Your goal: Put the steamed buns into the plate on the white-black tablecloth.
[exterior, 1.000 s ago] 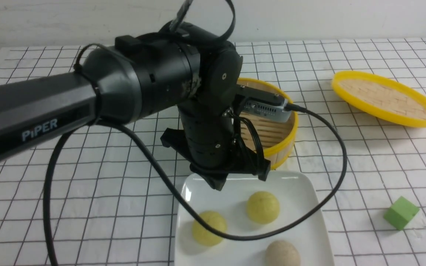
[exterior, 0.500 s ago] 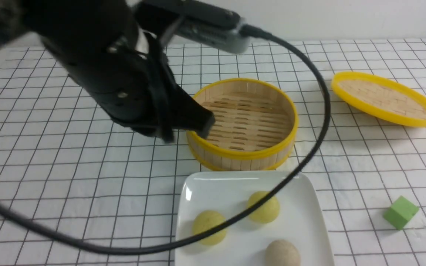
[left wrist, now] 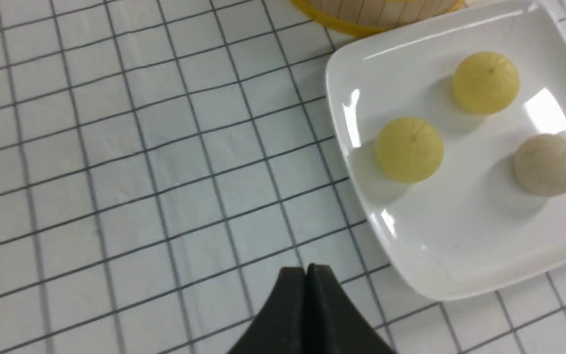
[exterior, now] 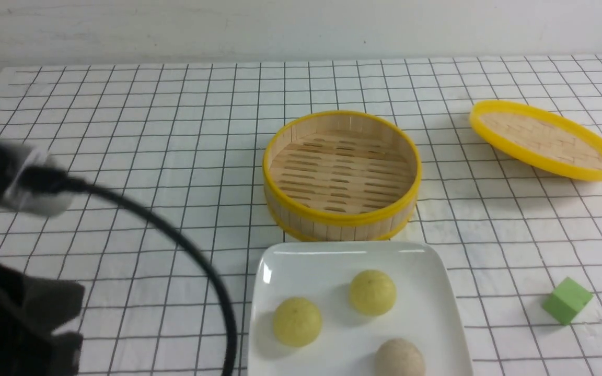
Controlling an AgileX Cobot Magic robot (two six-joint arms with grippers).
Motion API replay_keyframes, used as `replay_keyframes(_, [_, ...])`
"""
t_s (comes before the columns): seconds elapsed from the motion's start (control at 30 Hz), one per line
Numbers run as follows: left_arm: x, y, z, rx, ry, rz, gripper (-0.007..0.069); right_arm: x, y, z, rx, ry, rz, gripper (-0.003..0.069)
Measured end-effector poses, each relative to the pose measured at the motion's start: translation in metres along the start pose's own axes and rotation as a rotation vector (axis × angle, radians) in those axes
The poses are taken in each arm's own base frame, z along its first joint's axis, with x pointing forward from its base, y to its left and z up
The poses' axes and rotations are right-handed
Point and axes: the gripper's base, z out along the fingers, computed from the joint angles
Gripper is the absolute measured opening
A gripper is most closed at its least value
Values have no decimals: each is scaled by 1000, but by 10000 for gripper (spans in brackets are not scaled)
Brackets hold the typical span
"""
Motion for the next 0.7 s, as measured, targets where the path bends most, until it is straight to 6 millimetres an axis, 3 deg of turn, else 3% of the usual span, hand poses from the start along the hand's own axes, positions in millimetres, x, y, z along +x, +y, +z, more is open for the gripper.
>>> replay_keyframes(0.2, [31, -4, 27, 221, -278, -122, 8, 0, 0, 0, 0, 1, 0, 39])
replay_keyframes(0.43, [61, -1, 52, 252, -286, -81, 18, 0, 0, 0, 0, 1, 0, 46])
replay_keyframes(0.7, [71, 3, 57, 226, -304, 35, 27, 0, 0, 0, 0, 1, 0, 56])
